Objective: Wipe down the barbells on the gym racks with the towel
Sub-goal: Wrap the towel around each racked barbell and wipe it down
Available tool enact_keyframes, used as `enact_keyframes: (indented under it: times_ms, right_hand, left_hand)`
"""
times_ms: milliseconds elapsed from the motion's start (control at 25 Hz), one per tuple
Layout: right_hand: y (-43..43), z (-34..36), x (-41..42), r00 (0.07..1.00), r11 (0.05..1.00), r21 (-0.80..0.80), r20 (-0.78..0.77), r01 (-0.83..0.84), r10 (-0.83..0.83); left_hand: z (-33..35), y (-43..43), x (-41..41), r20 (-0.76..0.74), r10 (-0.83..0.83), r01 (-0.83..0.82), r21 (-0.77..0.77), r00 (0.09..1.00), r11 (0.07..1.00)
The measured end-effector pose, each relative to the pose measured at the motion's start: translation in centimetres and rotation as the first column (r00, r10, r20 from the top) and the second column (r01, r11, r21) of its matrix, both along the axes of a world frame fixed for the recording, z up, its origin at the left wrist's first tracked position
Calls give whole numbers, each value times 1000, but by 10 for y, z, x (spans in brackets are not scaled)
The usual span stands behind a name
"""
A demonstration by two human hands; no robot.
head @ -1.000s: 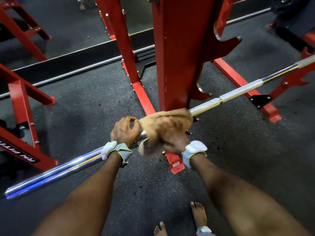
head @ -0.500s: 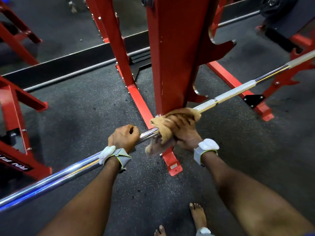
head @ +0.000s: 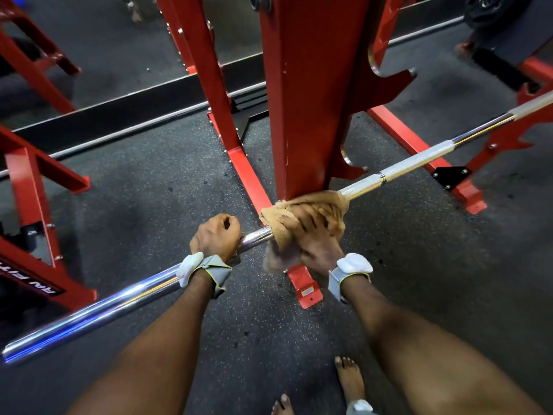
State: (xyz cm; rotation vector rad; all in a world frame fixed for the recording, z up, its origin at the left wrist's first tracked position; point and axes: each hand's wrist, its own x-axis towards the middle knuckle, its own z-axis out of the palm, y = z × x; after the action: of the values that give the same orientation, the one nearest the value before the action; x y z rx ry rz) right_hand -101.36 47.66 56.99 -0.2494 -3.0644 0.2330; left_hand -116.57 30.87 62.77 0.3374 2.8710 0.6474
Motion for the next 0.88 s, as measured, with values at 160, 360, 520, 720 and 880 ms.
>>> enact_keyframes:
  times_ms: [160, 360, 520, 720, 880]
  right_hand:
    - [-69, 15, -19, 998, 999, -34, 59, -13, 15]
    - [-48, 13, -18, 987, 983, 109, 73, -149, 141]
    - [-29, -6, -13, 997, 991, 135, 77, -18, 7]
    - [-75, 11, -26, 953, 968, -101, 180, -231, 246]
    - [6, 21, -1, 983, 989, -15, 108, -148, 149]
  left_hand:
    - [-2, 0, -2, -7, 59, -59, 49, 998, 997]
    - [-3, 0, -2, 3, 71, -71, 75, 997, 995]
    - [-5, -1, -4, -30, 63, -61, 82, 998, 995]
    - [-6, 0, -3, -3, 103, -102, 96, 995, 990]
    - [-6, -1, -3, 7, 56, -57, 84, 998, 995]
